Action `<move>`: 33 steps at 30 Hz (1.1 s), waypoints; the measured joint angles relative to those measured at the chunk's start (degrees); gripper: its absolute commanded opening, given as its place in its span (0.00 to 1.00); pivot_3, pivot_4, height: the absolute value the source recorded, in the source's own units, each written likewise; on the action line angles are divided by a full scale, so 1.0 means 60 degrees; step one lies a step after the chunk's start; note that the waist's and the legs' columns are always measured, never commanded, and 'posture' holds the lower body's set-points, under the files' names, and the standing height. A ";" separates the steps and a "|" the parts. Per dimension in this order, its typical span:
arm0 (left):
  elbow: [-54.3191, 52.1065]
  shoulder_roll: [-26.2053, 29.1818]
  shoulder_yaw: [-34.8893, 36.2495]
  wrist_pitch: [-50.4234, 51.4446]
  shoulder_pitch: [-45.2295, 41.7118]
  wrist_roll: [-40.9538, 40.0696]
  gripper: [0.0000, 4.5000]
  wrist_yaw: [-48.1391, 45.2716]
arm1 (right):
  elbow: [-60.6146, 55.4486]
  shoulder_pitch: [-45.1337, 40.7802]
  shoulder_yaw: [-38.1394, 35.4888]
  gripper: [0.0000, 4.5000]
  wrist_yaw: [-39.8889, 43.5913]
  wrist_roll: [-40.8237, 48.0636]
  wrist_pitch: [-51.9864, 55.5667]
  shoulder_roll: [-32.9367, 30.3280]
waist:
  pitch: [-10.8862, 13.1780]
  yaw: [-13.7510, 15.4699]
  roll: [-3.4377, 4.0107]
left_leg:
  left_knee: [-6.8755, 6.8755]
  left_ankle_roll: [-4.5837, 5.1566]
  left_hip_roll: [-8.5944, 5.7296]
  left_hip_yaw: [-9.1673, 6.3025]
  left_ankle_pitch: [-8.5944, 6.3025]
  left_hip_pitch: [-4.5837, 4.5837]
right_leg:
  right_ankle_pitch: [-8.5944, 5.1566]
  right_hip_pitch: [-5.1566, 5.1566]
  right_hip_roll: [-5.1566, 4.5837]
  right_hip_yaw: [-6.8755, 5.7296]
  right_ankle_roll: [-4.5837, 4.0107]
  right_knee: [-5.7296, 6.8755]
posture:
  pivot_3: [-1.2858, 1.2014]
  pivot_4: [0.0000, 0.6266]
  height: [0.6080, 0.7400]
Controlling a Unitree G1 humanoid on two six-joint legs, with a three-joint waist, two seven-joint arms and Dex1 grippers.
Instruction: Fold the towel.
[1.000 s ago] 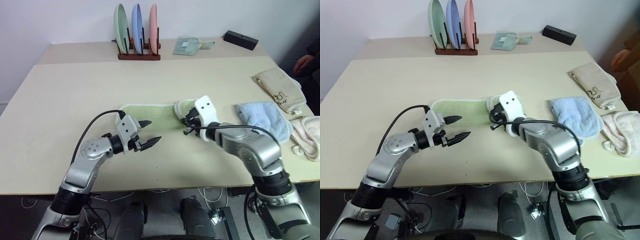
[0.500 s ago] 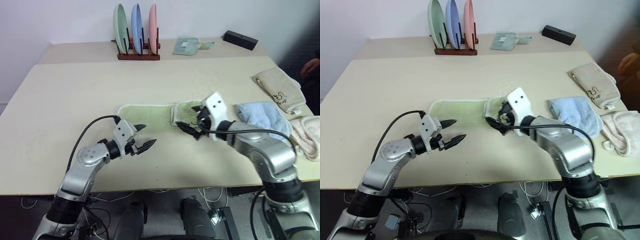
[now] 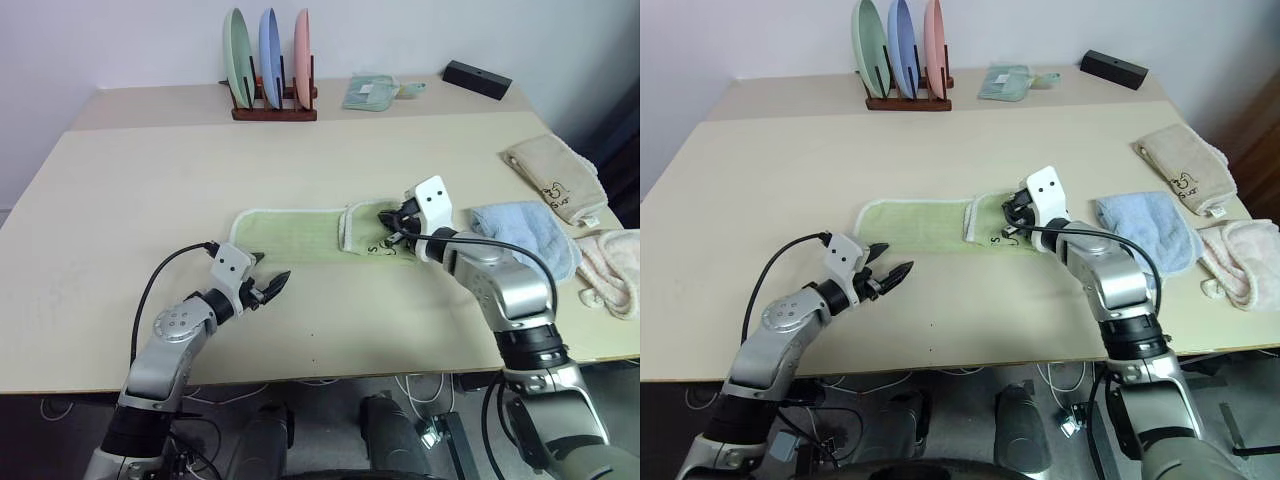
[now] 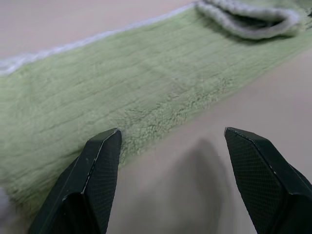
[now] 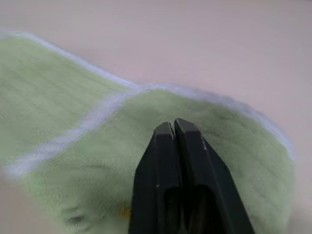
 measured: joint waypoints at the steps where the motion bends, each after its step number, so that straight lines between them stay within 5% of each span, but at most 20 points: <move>1: -0.0087 -0.0013 -0.0004 0.0023 0.0093 -0.0004 0.77 0.0032 | 0.0474 0.0041 0.0170 0.01 0.0057 -0.0231 -0.0272 0.0064 | 0.0002 0.0001 0.0003 | -0.0003 0.0000 0.0000 0.0000 0.0000 -0.0001 | 0.0000 -0.0004 0.0000 0.0000 0.0000 0.0001 | 0.52 0.24 1.00; 8: -0.0806 -0.0165 0.0259 0.0572 0.0648 -0.0180 0.77 0.0442 | 0.0715 0.0486 0.0298 0.06 0.0364 -0.0865 -0.1628 0.0157 | -0.0006 0.0003 -0.0002 | -0.0001 -0.0001 0.0000 -0.0005 0.0000 0.0007 | 0.0000 0.0006 0.0000 0.0000 0.0000 0.0004 | 0.52 0.24 1.00; 11: -0.1122 -0.0218 0.0421 0.1005 0.0877 -0.0378 0.77 0.0629 | 0.0218 0.0651 -0.0100 0.27 0.0513 -0.0554 -0.1397 0.0176 | 0.0001 0.0008 0.0001 | 0.0000 0.0000 0.0000 -0.0004 0.0000 -0.0001 | 0.0000 0.0001 0.0000 0.0000 0.0000 0.0002 | 0.52 0.24 1.00; 15: -0.1685 -0.0900 0.1337 0.2678 0.0838 -0.1565 1.00 0.1334 | -0.1710 0.0646 -0.0225 0.73 0.1236 -0.0287 -0.1321 -0.0374 | 0.0003 0.0004 0.0005 | 0.0000 0.0000 0.0000 -0.0010 -0.0001 -0.0001 | -0.0001 0.0001 -0.0001 -0.0001 0.0001 0.0003 | 0.52 0.24 1.00; 17: -0.1949 -0.1342 0.1897 0.3736 0.0624 -0.2352 1.00 0.1910 | -0.2686 0.0513 -0.0272 0.95 0.1495 -0.0253 -0.1288 -0.0637 | -0.0003 -0.0005 0.0000 | 0.0001 0.0000 0.0001 -0.0015 -0.0001 0.0006 | -0.0001 0.0008 0.0000 -0.0005 0.0001 0.0005 | 0.52 0.24 1.00; 24: -0.1597 -0.3686 0.4627 0.6691 -0.1101 -0.5213 1.00 0.4870 | -0.3355 0.0708 -0.0022 0.98 0.1683 -0.0663 -0.1208 -0.0922 | -0.0008 0.0102 -0.0007 | 0.0023 -0.0002 -0.0003 -0.0025 0.0000 0.0020 | -0.0001 0.0043 -0.0001 -0.0015 0.0002 0.0001 | 0.52 0.24 1.00; 30: -0.0735 -0.4420 0.5870 0.7407 -0.2352 -0.6479 1.00 0.6764 | -0.3460 0.0873 0.0093 0.98 0.1648 -0.0839 -0.1250 -0.0879 | -0.0012 0.0268 -0.0007 | 0.0022 -0.0004 -0.0006 -0.0022 0.0001 0.0053 | -0.0002 0.0079 -0.0001 -0.0014 0.0001 -0.0010 | 0.52 0.24 1.00; 33: -0.0310 -0.4597 0.6087 0.7279 -0.2728 -0.6720 0.80 0.7485 | -0.3612 0.0920 0.0185 1.00 0.1630 -0.0895 -0.1251 -0.0842 | -0.0019 0.0299 -0.0007 | 0.0021 -0.0006 -0.0006 -0.0022 0.0001 0.0073 | -0.0002 0.0106 -0.0001 -0.0015 0.0000 -0.0023 | 0.52 0.24 1.00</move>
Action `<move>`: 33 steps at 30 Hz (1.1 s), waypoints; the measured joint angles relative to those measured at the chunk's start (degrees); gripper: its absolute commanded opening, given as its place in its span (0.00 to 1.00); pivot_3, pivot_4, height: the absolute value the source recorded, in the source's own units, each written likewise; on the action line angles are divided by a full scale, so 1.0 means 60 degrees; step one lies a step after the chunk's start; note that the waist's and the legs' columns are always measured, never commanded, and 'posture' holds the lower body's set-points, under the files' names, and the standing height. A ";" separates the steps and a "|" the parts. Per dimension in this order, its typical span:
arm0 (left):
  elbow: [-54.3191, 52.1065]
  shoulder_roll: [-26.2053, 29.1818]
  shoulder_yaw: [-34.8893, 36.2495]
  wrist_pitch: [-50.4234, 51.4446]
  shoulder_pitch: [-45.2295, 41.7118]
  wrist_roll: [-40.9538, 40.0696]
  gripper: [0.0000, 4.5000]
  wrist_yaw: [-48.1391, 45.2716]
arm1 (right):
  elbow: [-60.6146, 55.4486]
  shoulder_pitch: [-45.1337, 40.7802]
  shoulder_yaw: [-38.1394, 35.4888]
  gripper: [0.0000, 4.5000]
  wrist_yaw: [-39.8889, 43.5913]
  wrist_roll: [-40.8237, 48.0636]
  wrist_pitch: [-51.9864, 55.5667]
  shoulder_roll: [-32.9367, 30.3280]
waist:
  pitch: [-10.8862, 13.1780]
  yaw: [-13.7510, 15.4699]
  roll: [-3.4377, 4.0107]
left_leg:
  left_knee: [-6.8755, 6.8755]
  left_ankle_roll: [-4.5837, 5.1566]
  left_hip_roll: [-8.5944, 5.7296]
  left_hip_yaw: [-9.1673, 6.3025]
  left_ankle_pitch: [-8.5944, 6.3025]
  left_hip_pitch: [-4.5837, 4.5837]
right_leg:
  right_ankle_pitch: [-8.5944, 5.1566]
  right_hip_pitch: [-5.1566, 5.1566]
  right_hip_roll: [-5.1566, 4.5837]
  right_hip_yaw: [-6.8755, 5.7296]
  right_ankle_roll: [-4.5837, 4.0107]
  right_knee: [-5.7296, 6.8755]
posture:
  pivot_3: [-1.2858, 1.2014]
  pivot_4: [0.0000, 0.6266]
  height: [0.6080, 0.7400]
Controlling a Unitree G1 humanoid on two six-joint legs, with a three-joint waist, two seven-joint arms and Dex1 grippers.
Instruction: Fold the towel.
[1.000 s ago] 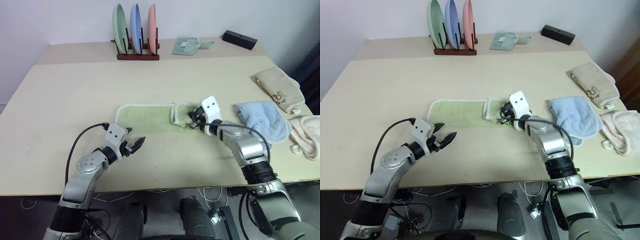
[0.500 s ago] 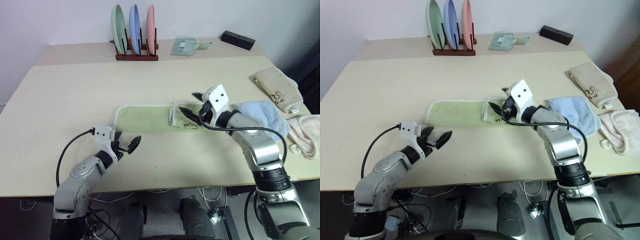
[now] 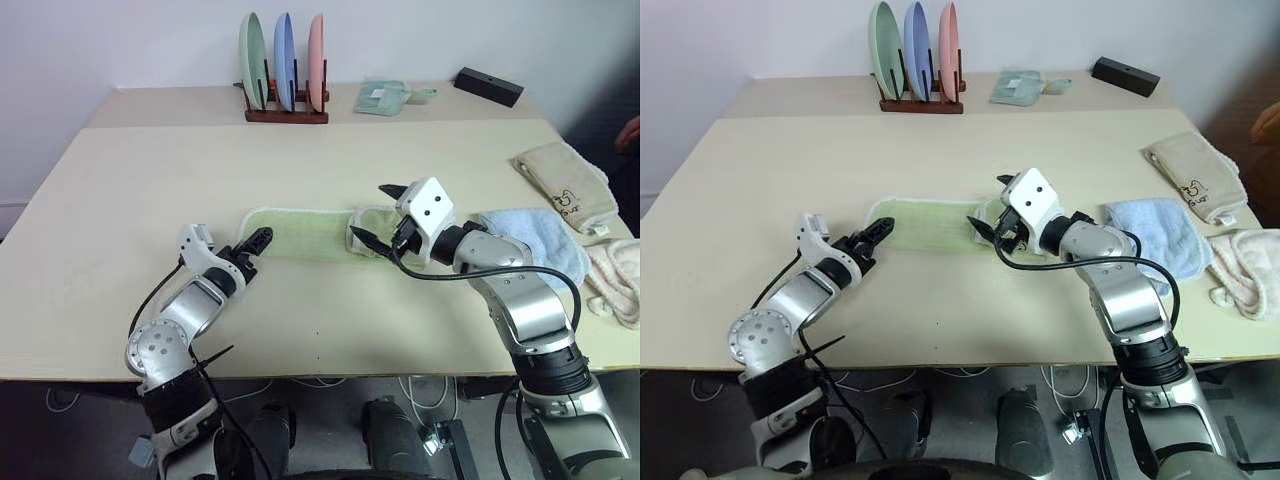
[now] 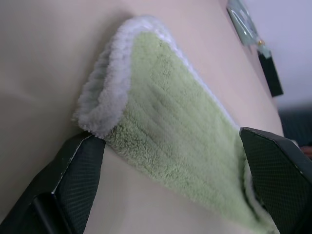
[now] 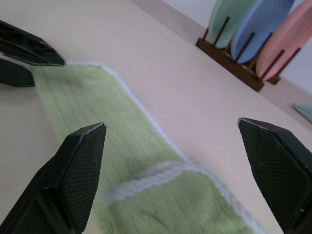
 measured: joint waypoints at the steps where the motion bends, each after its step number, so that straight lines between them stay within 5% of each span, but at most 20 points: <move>1: 0.0129 -0.0034 0.0052 -0.0104 -0.0060 -0.0023 0.70 0.0179 | -0.0038 0.0050 0.0053 1.00 -0.0001 -0.0026 0.0000 0.0006 | 0.0000 0.0002 0.0000 | -0.0001 -0.0001 0.0000 0.0000 -0.0001 0.0007 | 0.0000 0.0010 0.0000 0.0000 0.0000 -0.0007 | 0.52 0.24 1.00; 7: 0.0684 -0.0138 0.0310 -0.0927 -0.0117 -0.0232 0.01 0.0947 | -0.0082 0.0320 0.0147 1.00 -0.0002 -0.0202 0.0000 0.0003 | 0.0001 -0.0001 -0.0004 | -0.0005 -0.0002 0.0000 0.0000 0.0000 0.0004 | -0.0001 0.0010 0.0000 0.0000 -0.0002 -0.0019 | 0.52 0.24 1.00; 14: 0.0768 0.0677 -0.0021 -0.1752 0.0211 -0.0313 0.01 0.0308 | -0.0405 0.0524 0.0269 1.00 -0.0003 -0.0319 0.0033 0.0000 | 0.0010 -0.0080 -0.0017 | -0.0019 -0.0005 0.0002 0.0002 0.0000 -0.0043 | 0.0000 -0.0049 0.0001 0.0000 -0.0001 -0.0021 | 0.52 0.24 1.00; 22: 0.0388 0.4391 -0.0428 -0.2965 0.0315 0.0430 0.01 -0.2938 | -0.0495 0.0654 0.0309 1.00 0.0014 -0.0345 0.0093 -0.0036 | 0.0029 0.0042 -0.0048 | -0.0022 -0.0016 -0.0002 0.0004 0.0007 -0.0084 | -0.0012 -0.0082 -0.0003 0.0001 -0.0026 -0.0027 | 0.52 0.24 1.00; 33: -0.0733 0.5642 -0.6495 -0.3431 -0.0527 0.2586 0.01 -0.7380 | -0.0386 0.0667 0.0465 1.00 0.0020 -0.0518 0.0072 -0.0023 | 0.0035 -0.0092 -0.0048 | -0.0048 -0.0014 0.0002 0.0008 0.0006 -0.0081 | 0.0002 -0.0071 -0.0001 0.0002 -0.0028 -0.0084 | 0.52 0.24 1.00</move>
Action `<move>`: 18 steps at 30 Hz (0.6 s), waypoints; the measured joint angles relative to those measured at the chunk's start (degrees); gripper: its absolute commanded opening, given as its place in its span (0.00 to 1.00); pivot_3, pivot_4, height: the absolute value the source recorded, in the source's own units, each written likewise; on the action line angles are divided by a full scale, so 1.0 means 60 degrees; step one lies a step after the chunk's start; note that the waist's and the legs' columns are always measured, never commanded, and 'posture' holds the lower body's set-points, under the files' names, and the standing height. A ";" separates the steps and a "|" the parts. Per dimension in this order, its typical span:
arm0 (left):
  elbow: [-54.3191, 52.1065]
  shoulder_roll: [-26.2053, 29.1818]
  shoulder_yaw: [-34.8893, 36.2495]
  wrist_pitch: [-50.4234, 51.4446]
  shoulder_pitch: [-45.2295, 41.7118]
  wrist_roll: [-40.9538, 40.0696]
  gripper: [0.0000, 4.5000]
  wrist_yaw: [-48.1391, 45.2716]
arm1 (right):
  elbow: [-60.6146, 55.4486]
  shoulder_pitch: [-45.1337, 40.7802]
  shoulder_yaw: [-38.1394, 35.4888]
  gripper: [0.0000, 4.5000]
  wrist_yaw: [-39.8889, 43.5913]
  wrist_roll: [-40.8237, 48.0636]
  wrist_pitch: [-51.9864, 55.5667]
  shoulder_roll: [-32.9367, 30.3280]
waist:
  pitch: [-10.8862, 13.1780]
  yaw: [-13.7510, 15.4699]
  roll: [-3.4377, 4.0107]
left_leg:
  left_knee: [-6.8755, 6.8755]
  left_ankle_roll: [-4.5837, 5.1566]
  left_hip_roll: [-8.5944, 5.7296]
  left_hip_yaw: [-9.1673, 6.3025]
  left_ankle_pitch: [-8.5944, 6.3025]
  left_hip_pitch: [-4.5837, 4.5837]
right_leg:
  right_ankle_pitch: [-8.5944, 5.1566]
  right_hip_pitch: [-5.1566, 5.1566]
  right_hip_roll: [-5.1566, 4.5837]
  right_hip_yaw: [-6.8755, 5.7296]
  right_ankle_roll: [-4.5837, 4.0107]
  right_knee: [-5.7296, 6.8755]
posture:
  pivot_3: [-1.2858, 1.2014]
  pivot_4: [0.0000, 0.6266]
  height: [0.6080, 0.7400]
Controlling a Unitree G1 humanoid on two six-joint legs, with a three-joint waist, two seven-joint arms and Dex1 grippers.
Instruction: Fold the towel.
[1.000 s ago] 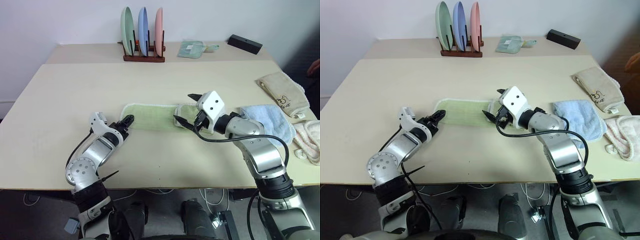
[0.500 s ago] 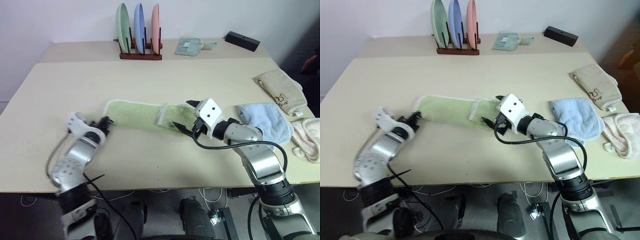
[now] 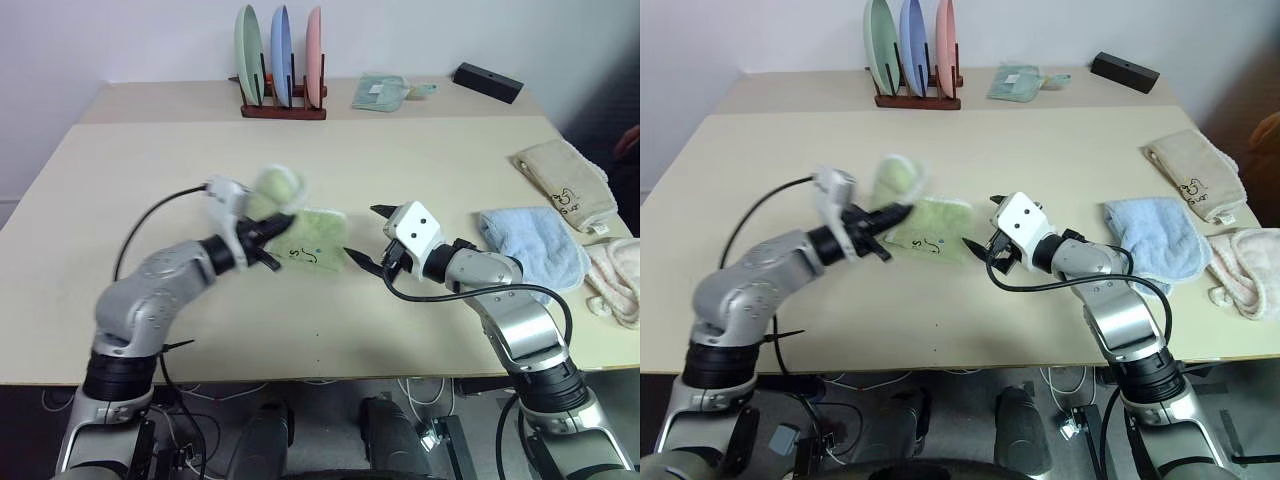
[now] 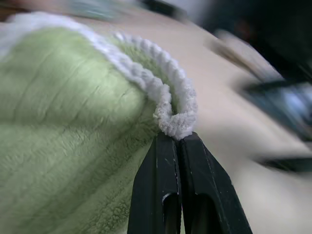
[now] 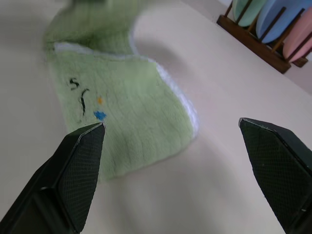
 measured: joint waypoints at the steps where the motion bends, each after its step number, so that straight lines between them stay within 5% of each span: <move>1: 0.0013 0.0005 -0.0473 -0.0124 -0.0108 0.0303 0.01 -0.0240 | -0.0002 0.0014 0.0010 1.00 -0.0006 -0.0008 0.0001 0.0001 | 0.0000 0.0002 0.0000 | -0.0002 0.0000 0.0001 0.0000 0.0000 0.0000 | 0.0001 -0.0001 0.0001 0.0000 0.0003 0.0001 | 0.52 0.24 1.00; 13: 0.0967 -0.0228 -0.1949 -0.0782 -0.0411 0.2303 0.01 -0.1316 | -0.0432 0.0707 -0.0062 1.00 -0.0303 -0.0035 0.0255 -0.0040 | 0.0001 0.0057 0.0001 | 0.0003 0.0002 0.0000 -0.0002 -0.0001 -0.0006 | 0.0006 -0.0002 0.0000 -0.0001 0.0015 0.0000 | 0.52 0.24 1.00; 16: 0.1036 -0.0393 -0.1853 -0.0687 -0.0425 0.2271 0.20 -0.1389 | -0.0470 0.0733 -0.0085 1.00 -0.0365 -0.0053 0.0305 -0.0050 | 0.0001 0.0041 0.0001 | 0.0003 0.0002 0.0001 -0.0002 -0.0001 -0.0006 | 0.0006 -0.0002 0.0000 -0.0001 0.0016 0.0001 | 0.52 0.24 1.00; 18: 0.1023 -0.0446 -0.1678 -0.0554 -0.0401 0.2116 0.41 -0.1528 | -0.0470 0.0733 -0.0086 1.00 -0.0372 -0.0096 0.0314 -0.0053 | 0.0001 0.0030 0.0001 | 0.0003 0.0003 0.0001 -0.0002 -0.0001 -0.0005 | 0.0006 -0.0004 0.0000 -0.0001 0.0017 0.0004 | 0.52 0.24 1.00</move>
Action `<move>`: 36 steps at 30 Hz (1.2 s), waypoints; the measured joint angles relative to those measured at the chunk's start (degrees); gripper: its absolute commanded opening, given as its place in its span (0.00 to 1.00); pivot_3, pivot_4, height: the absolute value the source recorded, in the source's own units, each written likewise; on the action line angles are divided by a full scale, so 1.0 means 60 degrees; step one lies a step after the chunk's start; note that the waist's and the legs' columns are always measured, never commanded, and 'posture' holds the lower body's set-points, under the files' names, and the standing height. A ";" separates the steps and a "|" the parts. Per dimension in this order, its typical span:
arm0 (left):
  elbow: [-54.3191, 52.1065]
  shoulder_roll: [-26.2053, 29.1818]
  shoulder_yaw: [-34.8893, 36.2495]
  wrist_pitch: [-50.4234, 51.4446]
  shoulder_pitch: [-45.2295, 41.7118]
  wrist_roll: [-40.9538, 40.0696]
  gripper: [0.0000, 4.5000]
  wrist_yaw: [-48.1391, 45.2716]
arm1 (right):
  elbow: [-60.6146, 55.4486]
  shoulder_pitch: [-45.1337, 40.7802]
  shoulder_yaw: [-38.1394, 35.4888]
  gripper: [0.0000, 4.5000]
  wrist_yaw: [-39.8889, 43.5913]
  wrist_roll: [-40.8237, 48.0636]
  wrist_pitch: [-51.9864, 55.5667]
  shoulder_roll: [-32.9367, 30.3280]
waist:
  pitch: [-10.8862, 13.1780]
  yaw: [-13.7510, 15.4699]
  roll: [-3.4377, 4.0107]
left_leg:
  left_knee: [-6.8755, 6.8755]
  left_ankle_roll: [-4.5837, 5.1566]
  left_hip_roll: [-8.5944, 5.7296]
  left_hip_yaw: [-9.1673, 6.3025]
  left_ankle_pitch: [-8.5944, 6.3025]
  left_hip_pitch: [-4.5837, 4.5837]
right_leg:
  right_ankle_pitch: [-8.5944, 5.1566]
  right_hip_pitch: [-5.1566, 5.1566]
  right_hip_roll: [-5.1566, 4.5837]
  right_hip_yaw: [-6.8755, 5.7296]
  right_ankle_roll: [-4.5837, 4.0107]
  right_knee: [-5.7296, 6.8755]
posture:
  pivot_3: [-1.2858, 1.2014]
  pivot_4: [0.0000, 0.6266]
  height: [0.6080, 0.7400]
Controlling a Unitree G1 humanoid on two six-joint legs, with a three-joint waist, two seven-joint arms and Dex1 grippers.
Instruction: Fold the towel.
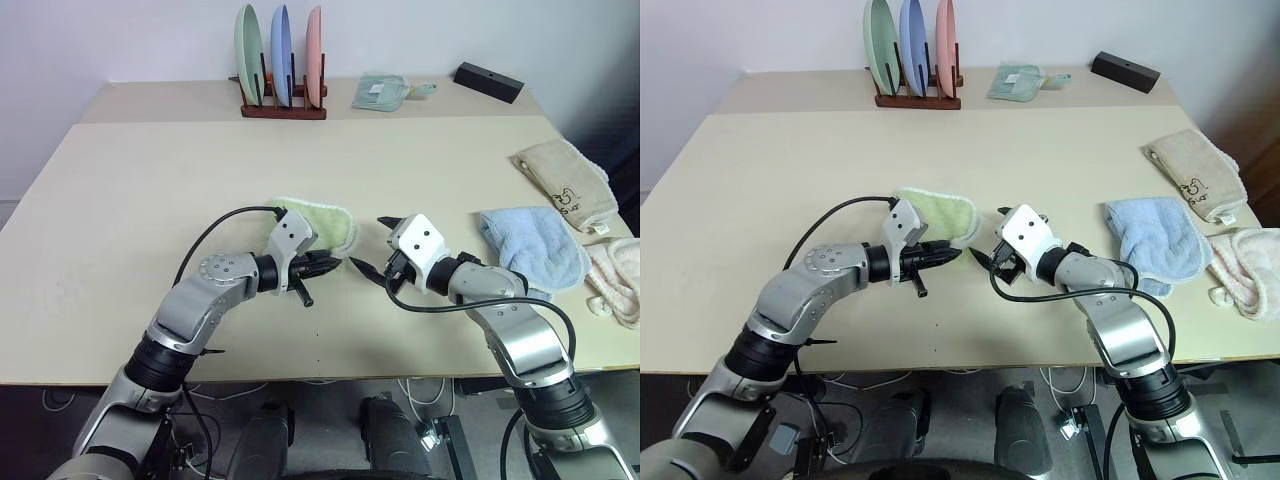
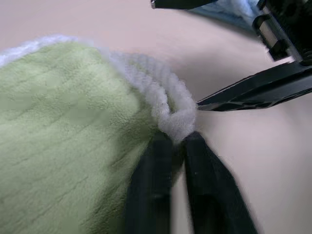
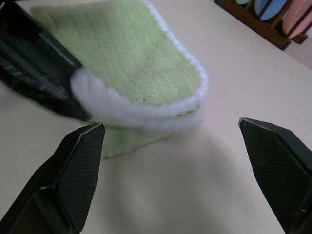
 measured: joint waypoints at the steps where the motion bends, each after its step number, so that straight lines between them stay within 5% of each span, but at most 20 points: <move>1: -0.0061 0.0026 0.0180 0.0065 0.0045 -0.0146 0.54 -0.0082 | 0.0000 -0.0006 -0.0001 1.00 0.0001 -0.0008 0.0003 -0.0009 | 0.0000 -0.0013 0.0000 | 0.0000 0.0000 0.0000 0.0000 0.0000 0.0000 | 0.0000 -0.0003 0.0000 0.0000 0.0000 0.0002 | 0.52 0.24 1.00; 3: -0.0547 0.0279 0.0742 0.0266 0.0387 -0.0712 0.75 -0.0453 | -0.0002 -0.0014 -0.0026 1.00 0.0005 -0.0023 0.0007 -0.0075 | 0.0001 -0.0045 0.0001 | -0.0002 0.0000 0.0003 0.0001 0.0000 0.0000 | 0.0000 -0.0008 0.0000 0.0001 0.0001 0.0007 | 0.52 0.24 1.00; 4: -0.0791 0.0412 0.1044 0.0386 0.0544 -0.1005 0.75 -0.0584 | 0.0002 -0.0024 -0.0068 1.00 0.0012 -0.0033 0.0010 -0.0103 | 0.0001 -0.0035 0.0002 | -0.0003 0.0000 0.0003 0.0001 0.0000 0.0000 | -0.0001 -0.0010 0.0000 0.0000 0.0002 0.0011 | 0.52 0.24 1.00; 6: -0.1247 0.0626 0.1751 0.0644 0.0834 -0.1502 0.76 -0.0588 | 0.0004 -0.0057 -0.0138 0.82 0.0049 -0.0030 0.0012 -0.0166 | 0.0002 -0.0017 0.0003 | -0.0003 0.0000 0.0004 0.0000 0.0000 0.0000 | -0.0001 -0.0011 0.0000 0.0000 0.0002 0.0014 | 0.52 0.24 1.00; 9: -0.1386 0.0653 0.2731 0.0785 0.1024 -0.1733 0.51 -0.0089 | 0.0027 -0.0174 -0.0203 0.48 0.0135 0.0035 0.0063 -0.0197 | 0.0002 0.0008 0.0002 | 0.0007 0.0000 0.0003 0.0000 0.0000 0.0000 | -0.0001 -0.0004 0.0000 0.0001 0.0002 0.0013 | 0.52 0.24 1.00; 13: -0.0743 0.0598 0.3742 0.0478 0.0917 -0.1436 0.06 0.0855 | 0.0083 -0.0673 -0.0472 0.02 0.0210 0.0448 0.0269 0.0082 | 0.0002 0.0010 0.0002 | 0.0010 0.0000 0.0003 -0.0001 0.0000 0.0002 | 0.0000 -0.0003 0.0000 0.0000 0.0001 0.0016 | 0.52 0.24 1.00; 18: 0.0604 -0.0042 0.3668 0.0163 -0.0143 -0.0628 0.06 0.1742 | 0.0362 -0.1811 -0.0342 0.01 0.0288 0.1122 0.0739 0.1060 | 0.0000 0.0030 -0.0001 | 0.0014 0.0000 -0.0001 -0.0002 0.0001 0.0000 | 0.0002 0.0001 0.0000 -0.0001 0.0004 0.0009 | 0.52 0.24 1.00; 23: 0.1152 -0.0245 0.2272 -0.0398 -0.0274 0.0280 0.06 0.1463 | 0.2065 -0.2758 0.0624 0.01 0.0158 0.0723 0.0709 0.1971 | 0.0000 -0.0035 0.0000 | 0.0001 -0.0001 0.0000 0.0000 0.0001 0.0002 | 0.0004 -0.0022 0.0001 0.0000 0.0005 0.0038 | 0.52 0.24 1.00; 29: 0.2651 -0.0488 0.1475 -0.1166 -0.0168 0.1372 0.06 0.1436 | 0.4756 -0.2906 0.1463 0.01 -0.0192 -0.0021 0.0473 0.2867 | 0.0001 -0.0031 0.0001 | 0.0008 -0.0003 -0.0001 -0.0001 0.0002 0.0004 | 0.0002 -0.0047 0.0001 0.0001 0.0004 0.0093 | 0.52 0.24 1.00; 36: 0.3024 -0.0718 0.1550 -0.2327 0.0240 0.1693 0.06 0.1337 | 0.5235 -0.2618 0.1497 0.01 -0.0386 -0.0314 -0.0574 0.2980 | -0.0031 -0.0038 0.0015 | 0.0012 -0.0003 0.0000 -0.0001 0.0002 0.0032 | 0.0002 -0.0018 0.0001 0.0001 0.0004 0.0104 | 0.52 0.24 1.00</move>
